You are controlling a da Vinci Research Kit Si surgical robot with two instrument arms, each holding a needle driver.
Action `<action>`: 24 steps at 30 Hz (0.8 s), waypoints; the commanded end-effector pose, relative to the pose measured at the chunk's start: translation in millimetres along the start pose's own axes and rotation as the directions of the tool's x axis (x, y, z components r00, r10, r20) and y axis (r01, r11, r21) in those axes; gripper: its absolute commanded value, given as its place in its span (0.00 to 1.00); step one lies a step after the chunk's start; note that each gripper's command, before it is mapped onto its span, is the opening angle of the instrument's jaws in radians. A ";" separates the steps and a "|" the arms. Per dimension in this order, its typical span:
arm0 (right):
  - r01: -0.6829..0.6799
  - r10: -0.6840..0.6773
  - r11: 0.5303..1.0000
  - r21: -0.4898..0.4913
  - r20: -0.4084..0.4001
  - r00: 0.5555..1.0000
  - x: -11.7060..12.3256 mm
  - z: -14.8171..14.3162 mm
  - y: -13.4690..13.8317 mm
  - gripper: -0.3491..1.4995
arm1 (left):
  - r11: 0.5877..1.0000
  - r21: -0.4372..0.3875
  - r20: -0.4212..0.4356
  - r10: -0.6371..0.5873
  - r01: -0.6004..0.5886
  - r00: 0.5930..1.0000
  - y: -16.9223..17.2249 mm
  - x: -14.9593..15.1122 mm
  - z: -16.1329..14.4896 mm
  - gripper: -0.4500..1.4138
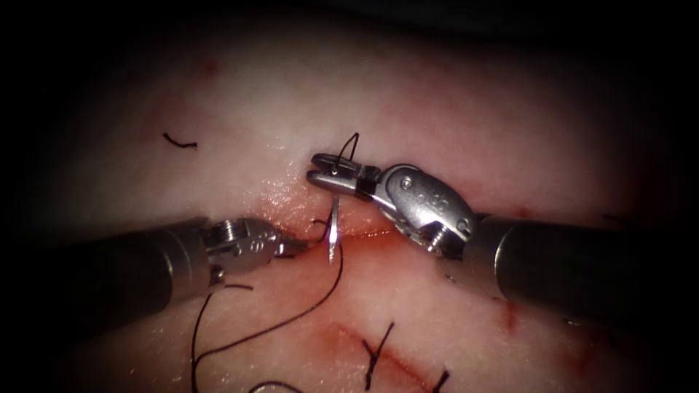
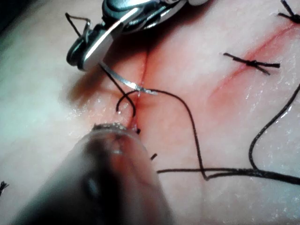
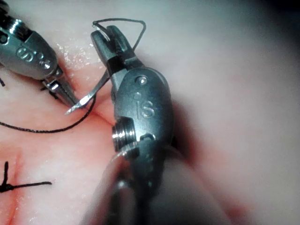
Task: Wound Closure
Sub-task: Throw the needle through the tissue below the cut using the right driver.
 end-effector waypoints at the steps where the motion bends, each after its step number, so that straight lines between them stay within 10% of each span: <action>1: 0.010 -0.010 1.000 0.004 -0.001 1.000 -0.8 1.3 -0.1 0.00 | 1.000 -0.008 0.010 0.000 0.000 1.000 -0.4 0.4 0.7 0.00; 7: 0.069 -0.069 0.997 0.015 -0.008 0.998 -2.5 2.4 -0.2 0.00 | 0.998 -0.062 0.072 -0.008 0.012 0.997 1.0 0.7 0.2 0.00; 13: 0.129 -0.128 0.991 0.034 -0.031 0.991 -3.1 2.2 -0.3 0.00 | 0.998 -0.065 0.073 -0.015 0.020 0.997 1.7 1.2 -0.2 0.31; 24: 0.146 -0.145 0.989 0.026 -0.049 0.988 -2.4 2.6 -0.5 0.00 | 0.997 -0.077 0.065 -0.018 0.023 0.998 1.7 1.4 -0.2 0.33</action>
